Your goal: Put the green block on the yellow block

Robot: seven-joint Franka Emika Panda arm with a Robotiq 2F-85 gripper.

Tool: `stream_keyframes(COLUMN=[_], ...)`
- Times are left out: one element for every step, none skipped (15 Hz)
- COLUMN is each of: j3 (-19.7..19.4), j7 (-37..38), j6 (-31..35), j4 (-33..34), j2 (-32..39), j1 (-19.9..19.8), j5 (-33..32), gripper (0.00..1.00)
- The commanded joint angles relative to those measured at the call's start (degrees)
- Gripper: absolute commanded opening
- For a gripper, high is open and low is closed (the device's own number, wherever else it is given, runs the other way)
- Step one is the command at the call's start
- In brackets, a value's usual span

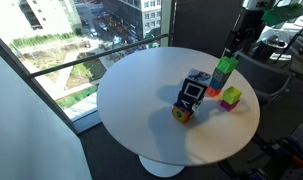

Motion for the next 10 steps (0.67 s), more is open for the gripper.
stream_keyframes(j3=[-0.42,-0.58,-0.7,-0.8,-0.86,-0.87,-0.9,-0.93,-0.96,-0.97], j7=[3.3,4.0,4.13,4.5,4.58,4.68,4.8,4.75,4.8,4.74], j6=[-0.94,-0.61,-0.67,-0.68,-0.55,-0.34,0.04,0.34,0.63,1.12], j4=[2.51,2.64,2.91,3.16,3.36,3.57,3.72,3.87,4.0,4.04], j2=[2.29,2.72,3.1,3.5,3.86,4.22,4.55,4.91,5.23,5.54], j1=[-0.56,-0.62,-0.66,-0.67,-0.7,-0.72,-0.71,-0.7,-0.69,-0.68], j5=[0.04,-0.16,0.03,-0.04,-0.1,-0.15,-0.25,-0.24,-0.33,-0.37], gripper=[1.0,1.0,1.0,1.0,1.0,1.0,1.0,1.0,1.0,1.0])
